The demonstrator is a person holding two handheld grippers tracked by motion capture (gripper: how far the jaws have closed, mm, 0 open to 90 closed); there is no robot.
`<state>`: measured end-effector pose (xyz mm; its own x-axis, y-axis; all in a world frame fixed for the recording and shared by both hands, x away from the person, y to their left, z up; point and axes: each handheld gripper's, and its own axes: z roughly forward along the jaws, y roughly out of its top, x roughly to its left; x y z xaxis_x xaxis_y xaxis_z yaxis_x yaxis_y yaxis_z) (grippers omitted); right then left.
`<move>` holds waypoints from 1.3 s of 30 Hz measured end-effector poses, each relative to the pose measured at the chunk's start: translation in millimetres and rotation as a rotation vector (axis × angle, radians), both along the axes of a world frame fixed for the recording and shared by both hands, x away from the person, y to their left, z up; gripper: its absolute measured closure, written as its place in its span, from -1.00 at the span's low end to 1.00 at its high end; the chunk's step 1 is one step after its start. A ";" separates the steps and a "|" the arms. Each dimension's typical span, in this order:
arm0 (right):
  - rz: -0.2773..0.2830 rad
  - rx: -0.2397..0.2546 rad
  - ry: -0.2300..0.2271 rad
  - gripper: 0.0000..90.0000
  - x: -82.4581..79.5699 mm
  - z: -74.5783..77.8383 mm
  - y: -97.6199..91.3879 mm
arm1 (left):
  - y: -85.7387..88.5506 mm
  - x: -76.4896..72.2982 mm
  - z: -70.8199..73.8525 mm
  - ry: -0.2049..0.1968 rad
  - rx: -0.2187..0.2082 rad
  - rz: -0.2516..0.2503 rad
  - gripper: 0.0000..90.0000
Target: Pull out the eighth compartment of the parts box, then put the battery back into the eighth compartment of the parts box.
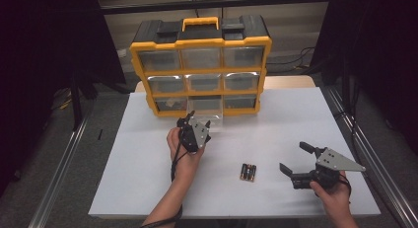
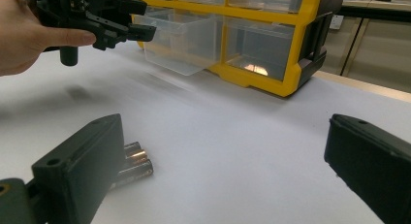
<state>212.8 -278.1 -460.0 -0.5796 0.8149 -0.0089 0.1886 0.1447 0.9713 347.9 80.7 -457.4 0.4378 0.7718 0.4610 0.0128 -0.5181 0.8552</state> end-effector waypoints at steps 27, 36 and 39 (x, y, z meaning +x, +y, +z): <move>0.004 -0.003 0.001 -0.99 0.5 -0.1 1.9 | 8.4 -14.7 9.7 0.264 -0.344 -0.091 -0.61; 0.006 0.000 0.002 -0.99 0.5 0.6 2.2 | -3.6 -22.8 13.2 0.368 -0.354 -0.222 -0.65; 0.005 0.001 -0.003 -0.99 1.0 0.8 1.7 | -8.1 -25.6 14.6 0.405 -0.363 -0.271 -0.66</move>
<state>213.8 -276.4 -459.2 -0.5833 0.8122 -0.0099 0.1848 0.1445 0.9721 322.3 72.7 -442.8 0.7261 0.6853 -0.0552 0.2830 -0.2247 0.9324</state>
